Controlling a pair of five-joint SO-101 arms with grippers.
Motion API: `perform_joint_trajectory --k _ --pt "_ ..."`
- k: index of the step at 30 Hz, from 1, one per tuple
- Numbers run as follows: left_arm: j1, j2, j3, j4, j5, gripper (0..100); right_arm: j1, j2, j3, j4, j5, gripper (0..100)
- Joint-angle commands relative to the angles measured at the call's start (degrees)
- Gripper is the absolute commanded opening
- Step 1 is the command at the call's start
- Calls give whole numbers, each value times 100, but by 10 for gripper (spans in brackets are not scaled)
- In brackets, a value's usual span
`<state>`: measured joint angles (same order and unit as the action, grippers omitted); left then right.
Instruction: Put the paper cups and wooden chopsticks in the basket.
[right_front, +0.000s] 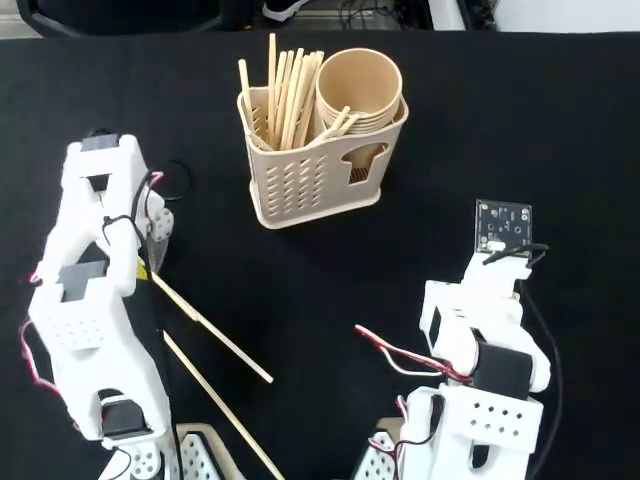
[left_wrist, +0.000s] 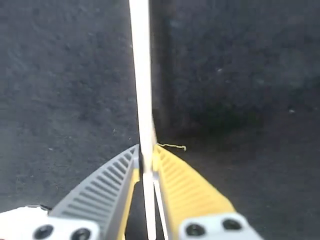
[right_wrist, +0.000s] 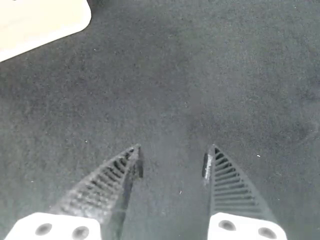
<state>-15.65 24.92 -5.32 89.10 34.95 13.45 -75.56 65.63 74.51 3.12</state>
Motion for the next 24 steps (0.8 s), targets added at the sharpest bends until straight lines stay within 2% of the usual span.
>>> perform_joint_trajectory --k 1,10,14,17,24 --pt "-84 -993 -215 79 -44 30 53 -13 -101 -105 -9 208" --pt "778 -3956 4 141 -756 29 53 -13 -101 -105 -9 208" --pt "1481 -5319 66 -457 -1090 29 53 -13 -101 -105 -9 208" --pt "1877 -6110 92 -1547 -1574 29 53 -13 -101 -105 -9 208" --pt "2554 -6514 1569 -5530 -2602 29 53 -48 -101 -105 -18 208"
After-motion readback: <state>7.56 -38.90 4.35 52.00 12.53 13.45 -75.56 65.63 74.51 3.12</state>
